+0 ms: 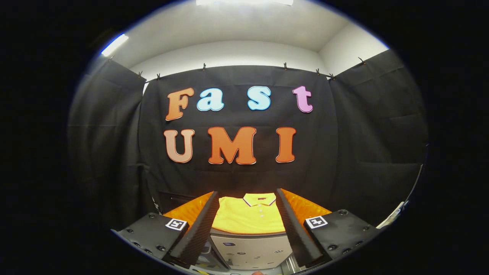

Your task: Put the clothes into the washing machine and then close the washing machine lid.

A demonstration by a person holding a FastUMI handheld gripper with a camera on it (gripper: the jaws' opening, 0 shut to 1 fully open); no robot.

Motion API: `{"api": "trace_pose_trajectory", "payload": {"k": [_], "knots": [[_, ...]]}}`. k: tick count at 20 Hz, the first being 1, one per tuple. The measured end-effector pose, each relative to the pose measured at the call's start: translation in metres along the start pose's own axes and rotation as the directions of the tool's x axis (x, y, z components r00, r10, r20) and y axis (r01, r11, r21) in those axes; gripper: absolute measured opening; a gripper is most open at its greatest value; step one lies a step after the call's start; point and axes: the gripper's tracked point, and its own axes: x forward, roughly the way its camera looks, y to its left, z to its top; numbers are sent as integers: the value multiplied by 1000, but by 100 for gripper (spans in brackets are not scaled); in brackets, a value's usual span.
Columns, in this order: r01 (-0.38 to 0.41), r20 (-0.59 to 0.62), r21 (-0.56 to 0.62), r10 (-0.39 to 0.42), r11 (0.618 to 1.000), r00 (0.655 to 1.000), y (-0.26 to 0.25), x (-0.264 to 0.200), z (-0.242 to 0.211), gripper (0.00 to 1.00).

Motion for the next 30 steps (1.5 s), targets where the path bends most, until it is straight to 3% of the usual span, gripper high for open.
{"api": "trace_pose_trajectory", "payload": {"k": [11,16,30], "knots": [[47,29,-32,-47,998,998,11,-2,8,97],[46,-10,-36,-46,998,999,17,16,-10,97],[30,-140,-21,-32,999,990,-26,193,-84,97]]}}
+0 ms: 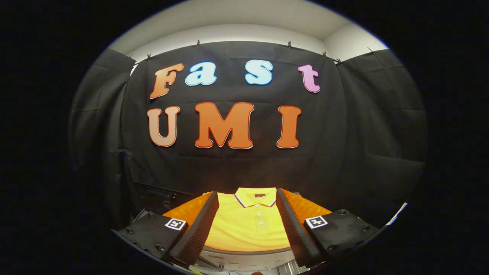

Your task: Put the clothes into the washing machine and then close the washing machine lid.

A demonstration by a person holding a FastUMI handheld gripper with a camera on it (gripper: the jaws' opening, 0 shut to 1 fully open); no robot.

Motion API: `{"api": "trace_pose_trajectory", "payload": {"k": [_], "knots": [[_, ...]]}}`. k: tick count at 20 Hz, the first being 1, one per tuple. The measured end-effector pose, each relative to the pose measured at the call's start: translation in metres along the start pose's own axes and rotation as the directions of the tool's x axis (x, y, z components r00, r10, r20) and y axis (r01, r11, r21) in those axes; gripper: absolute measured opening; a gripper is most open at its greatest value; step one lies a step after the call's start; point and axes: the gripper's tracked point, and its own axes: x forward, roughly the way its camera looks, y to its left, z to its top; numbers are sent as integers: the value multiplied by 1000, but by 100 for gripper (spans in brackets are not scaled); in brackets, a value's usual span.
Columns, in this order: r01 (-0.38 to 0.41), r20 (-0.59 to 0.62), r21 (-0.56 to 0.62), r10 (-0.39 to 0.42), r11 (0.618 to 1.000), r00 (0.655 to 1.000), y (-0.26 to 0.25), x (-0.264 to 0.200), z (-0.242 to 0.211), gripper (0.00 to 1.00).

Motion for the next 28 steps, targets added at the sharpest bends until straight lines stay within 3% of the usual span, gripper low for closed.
{"api": "trace_pose_trajectory", "payload": {"k": [8,16,24,28], "knots": [[4,-152,6,-3,1000,988,-26,89,-50,98],[4,-355,36,9,999,935,-33,151,-118,98],[15,-569,48,15,999,822,-34,163,-170,99],[20,-630,64,25,998,776,-32,164,-170,98]]}}
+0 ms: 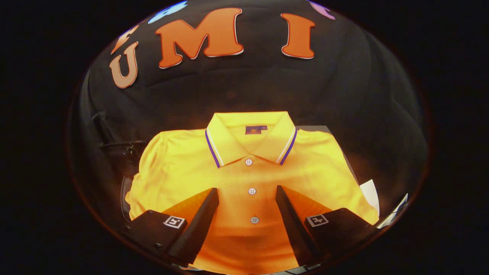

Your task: Put the clothes into the washing machine and then close the washing machine lid.

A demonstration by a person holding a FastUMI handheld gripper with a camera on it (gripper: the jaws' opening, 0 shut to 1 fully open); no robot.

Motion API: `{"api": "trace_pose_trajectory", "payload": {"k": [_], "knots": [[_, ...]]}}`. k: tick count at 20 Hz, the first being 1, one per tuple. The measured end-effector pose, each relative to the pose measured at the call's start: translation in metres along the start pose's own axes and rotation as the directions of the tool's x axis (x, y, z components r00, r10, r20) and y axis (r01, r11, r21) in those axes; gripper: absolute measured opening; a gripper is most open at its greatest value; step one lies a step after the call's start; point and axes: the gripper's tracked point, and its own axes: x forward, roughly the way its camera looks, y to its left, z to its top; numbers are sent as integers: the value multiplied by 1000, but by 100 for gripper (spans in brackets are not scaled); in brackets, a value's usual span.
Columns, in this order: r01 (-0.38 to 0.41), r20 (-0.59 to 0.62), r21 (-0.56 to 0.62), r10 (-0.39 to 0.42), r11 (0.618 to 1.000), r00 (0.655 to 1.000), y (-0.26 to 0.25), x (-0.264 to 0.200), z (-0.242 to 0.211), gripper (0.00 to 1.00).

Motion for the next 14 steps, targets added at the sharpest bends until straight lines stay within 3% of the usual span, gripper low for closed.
{"api": "trace_pose_trajectory", "payload": {"k": [7,13,14], "knots": [[-33,-140,-37,28,999,990,0,2,-3,99],[-28,-203,-40,19,999,979,1,2,-3,76],[-25,-207,-38,17,999,978,3,1,-4,76]]}}
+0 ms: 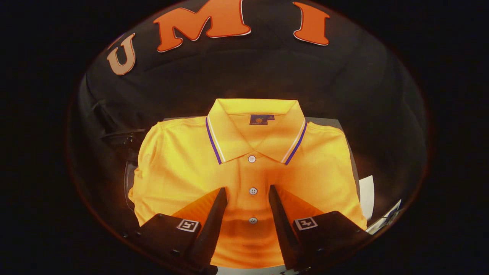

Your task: Put the clothes into the washing machine and then close the washing machine lid.

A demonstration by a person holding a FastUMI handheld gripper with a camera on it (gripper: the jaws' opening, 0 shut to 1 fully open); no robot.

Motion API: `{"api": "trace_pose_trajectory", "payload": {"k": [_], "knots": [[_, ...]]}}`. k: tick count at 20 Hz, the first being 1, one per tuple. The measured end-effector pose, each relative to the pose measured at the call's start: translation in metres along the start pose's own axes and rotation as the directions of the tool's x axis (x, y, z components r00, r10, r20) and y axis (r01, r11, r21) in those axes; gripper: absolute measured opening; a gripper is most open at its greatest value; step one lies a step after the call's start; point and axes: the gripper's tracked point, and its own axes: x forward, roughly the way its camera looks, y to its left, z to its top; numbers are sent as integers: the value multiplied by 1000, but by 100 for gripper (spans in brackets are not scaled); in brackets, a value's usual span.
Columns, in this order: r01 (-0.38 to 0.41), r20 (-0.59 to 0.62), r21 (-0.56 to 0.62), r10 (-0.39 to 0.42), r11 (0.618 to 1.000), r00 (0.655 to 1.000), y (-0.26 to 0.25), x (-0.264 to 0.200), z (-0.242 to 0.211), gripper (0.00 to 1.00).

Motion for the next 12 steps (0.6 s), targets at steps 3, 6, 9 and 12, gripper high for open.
{"api": "trace_pose_trajectory", "payload": {"k": [3,6,9,12], "knots": [[10,-1,10,-10,1000,1000,-3,-3,1,44],[8,-2,80,-8,997,1000,4,-5,3,27],[11,17,45,-12,999,1000,4,-4,3,22],[5,67,55,-9,998,998,4,-3,4,10]]}}
